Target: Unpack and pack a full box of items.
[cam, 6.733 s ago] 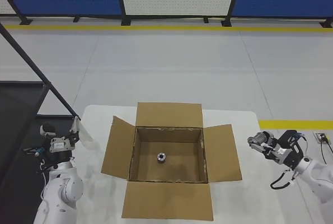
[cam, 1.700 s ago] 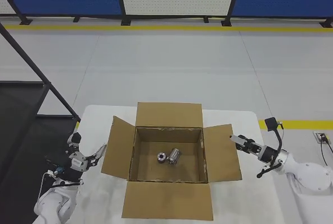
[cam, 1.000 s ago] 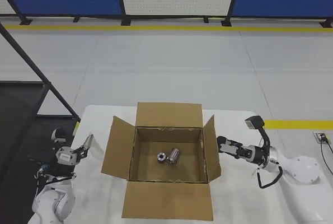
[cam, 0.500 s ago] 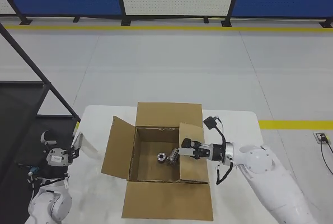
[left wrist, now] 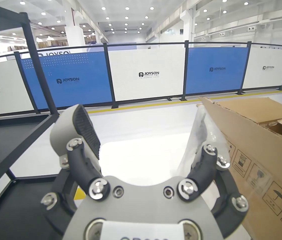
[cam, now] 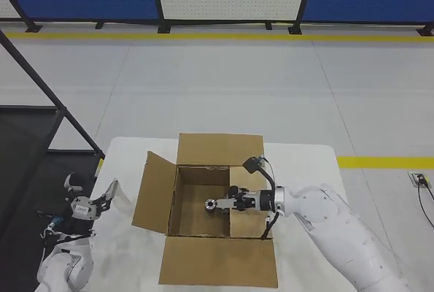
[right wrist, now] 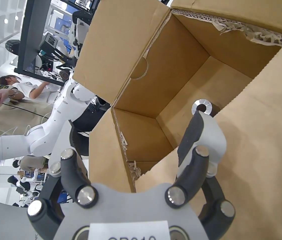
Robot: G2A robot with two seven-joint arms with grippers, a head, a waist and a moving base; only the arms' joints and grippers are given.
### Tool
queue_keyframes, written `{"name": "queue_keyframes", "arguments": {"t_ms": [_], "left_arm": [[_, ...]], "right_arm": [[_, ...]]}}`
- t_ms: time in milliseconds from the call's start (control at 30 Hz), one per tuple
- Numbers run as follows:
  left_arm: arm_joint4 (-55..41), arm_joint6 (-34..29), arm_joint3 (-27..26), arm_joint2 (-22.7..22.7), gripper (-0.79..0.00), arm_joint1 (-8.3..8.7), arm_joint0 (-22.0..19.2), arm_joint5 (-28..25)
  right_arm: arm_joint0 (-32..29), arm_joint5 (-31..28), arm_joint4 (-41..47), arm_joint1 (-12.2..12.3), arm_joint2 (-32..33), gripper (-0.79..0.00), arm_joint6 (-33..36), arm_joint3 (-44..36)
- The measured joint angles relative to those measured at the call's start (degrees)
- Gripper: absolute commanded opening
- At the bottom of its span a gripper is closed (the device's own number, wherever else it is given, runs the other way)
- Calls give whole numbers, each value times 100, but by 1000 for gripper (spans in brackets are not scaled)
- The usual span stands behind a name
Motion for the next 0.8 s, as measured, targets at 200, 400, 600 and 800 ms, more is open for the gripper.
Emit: {"name": "queue_keyframes", "arguments": {"t_ms": [200, 400, 600, 800], "left_arm": [[136, -36, -4, 57, 0, 30, -8, -127], [187, -13, 10, 134, 0, 43, -12, -130], [151, 11, 12, 207, 0, 44, -33, -50], [248, 14, -13, 286, 0, 59, -30, -69]], "right_arm": [[5, 176, -355, -9, -76, 0, -65, -59], [3, 213, -519, -21, -122, 0, -97, -102], [-67, 0, -477, -9, -1, 0, -328, -227], [-337, -613, -180, 76, 356, 0, -547, -479]]}}
